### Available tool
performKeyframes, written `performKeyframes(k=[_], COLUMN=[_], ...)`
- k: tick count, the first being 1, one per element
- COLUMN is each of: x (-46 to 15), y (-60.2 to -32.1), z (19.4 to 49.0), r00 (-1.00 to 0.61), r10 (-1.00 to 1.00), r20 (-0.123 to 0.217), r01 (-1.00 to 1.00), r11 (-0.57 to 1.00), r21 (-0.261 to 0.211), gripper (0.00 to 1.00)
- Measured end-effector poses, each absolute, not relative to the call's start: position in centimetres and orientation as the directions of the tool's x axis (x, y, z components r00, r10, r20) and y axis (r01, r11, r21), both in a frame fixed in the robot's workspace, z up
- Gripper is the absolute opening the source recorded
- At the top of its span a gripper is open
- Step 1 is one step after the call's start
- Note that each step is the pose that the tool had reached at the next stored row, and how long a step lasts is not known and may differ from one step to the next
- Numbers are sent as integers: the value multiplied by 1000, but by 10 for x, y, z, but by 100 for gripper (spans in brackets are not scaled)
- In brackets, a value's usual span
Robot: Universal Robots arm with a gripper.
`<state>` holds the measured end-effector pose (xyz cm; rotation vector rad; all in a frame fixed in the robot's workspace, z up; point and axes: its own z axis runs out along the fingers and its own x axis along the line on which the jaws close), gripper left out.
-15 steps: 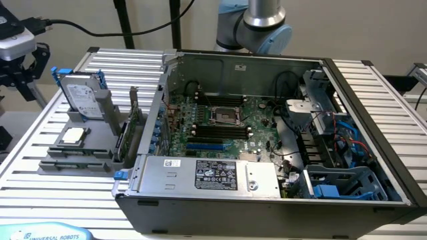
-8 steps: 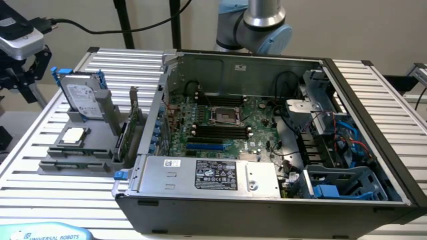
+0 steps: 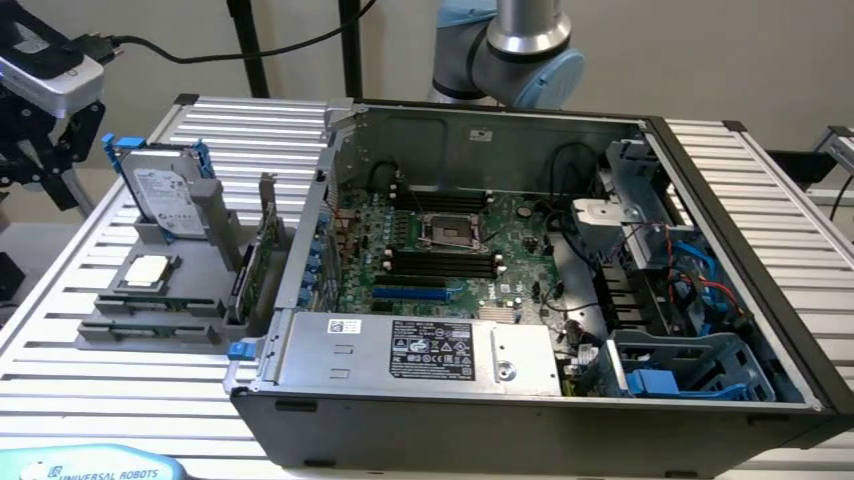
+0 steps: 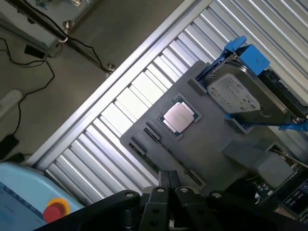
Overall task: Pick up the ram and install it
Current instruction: 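Pick up the ram and move it above insertion slot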
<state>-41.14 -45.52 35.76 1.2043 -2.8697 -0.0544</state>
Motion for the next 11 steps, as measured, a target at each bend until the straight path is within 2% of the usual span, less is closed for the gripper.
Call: performKeyframes(k=[11], x=[-410], y=[-455], z=[351], r00=[-554], r10=[-832], r20=[13], r01=[-831], r11=[554], r21=[43], gripper=[11])
